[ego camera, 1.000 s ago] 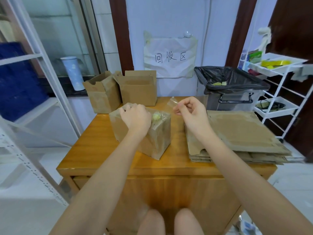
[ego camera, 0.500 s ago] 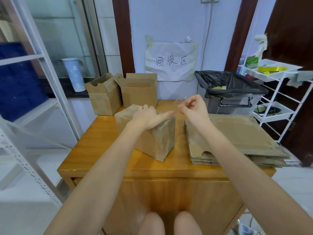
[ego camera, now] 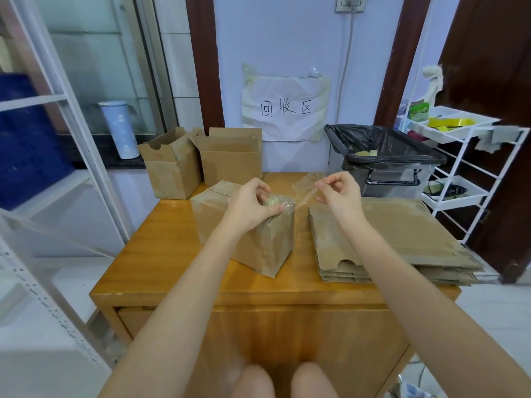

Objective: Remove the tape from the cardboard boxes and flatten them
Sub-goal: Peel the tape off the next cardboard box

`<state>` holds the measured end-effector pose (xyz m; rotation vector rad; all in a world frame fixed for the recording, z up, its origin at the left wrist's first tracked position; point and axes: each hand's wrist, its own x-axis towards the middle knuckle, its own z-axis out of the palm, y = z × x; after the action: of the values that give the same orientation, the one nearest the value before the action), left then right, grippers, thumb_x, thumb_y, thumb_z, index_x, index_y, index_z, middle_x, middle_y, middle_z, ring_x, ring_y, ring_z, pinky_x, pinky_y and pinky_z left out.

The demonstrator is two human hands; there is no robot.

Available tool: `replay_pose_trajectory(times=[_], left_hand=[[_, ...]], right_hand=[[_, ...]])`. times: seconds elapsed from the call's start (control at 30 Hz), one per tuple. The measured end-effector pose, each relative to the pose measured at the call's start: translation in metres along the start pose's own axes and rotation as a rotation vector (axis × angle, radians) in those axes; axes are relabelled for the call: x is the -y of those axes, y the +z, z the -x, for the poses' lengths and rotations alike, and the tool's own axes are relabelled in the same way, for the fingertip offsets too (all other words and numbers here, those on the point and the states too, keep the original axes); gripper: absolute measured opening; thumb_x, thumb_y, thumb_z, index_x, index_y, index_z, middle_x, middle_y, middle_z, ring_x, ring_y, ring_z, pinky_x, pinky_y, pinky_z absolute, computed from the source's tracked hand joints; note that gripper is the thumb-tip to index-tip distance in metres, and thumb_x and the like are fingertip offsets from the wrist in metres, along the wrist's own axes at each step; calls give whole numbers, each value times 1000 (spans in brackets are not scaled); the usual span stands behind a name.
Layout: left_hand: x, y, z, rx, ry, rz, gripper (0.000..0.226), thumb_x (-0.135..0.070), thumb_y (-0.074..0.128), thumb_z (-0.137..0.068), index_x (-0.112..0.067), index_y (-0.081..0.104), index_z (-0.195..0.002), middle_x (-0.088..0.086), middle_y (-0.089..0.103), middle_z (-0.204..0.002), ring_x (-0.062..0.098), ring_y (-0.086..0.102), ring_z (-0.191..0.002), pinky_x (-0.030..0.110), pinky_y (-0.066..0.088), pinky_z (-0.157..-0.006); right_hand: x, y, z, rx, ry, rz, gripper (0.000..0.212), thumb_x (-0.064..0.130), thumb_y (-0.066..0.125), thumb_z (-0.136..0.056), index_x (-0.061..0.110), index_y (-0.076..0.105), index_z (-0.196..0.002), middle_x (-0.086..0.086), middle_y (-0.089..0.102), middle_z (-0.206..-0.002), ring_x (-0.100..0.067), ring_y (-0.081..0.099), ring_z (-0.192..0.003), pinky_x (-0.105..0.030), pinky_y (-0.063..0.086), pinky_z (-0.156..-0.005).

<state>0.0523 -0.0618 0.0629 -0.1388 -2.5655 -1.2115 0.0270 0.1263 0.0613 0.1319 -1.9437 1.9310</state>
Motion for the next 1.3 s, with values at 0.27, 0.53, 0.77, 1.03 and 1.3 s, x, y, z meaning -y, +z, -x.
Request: replay_pose_trajectory(times=[0.27,0.53,0.77,1.03,1.3], left_hand=[[-6,-5,1,63,-68,171,28,-31,88,-64,-24,70,-85,-9,68,-87,6,63,-88,19,49,-81],[-5,-3,4,131,25,237,29,-15,86,-67,-24,70,-90,-12,69,-90,0,64,-89,15,46,-86],[-4,-5,8,158,126,223,24,-8,83,-71,-15,72,-90,-4,68,-90,8,61,-85,11,48,-80],[-3,-7,10,82,37,281,46,-14,88,-65,-17,52,-93,2,67,-78,6,62,-73,6,45,-63],[-3,-7,9,94,59,295,46,-15,88,-65,-19,51,-93,-1,66,-79,9,64,-75,11,49,-65]], right_hand=[[-10,3,-3,-10,-69,88,20,6,62,-90,19,52,-78,-4,61,-86,-15,59,-78,-34,58,-69],[1,20,-25,134,-108,328,14,12,68,-87,15,55,-85,5,57,-77,-15,56,-75,-31,50,-74],[7,43,-24,361,-145,445,19,10,72,-82,11,53,-87,3,57,-74,-9,52,-64,-21,45,-64],[18,30,-17,429,-133,433,16,17,55,-94,12,71,-93,6,66,-93,-5,58,-87,-21,43,-82],[15,6,2,650,-173,463,45,25,82,-73,23,60,-112,4,66,-99,-7,63,-90,-20,52,-82]])
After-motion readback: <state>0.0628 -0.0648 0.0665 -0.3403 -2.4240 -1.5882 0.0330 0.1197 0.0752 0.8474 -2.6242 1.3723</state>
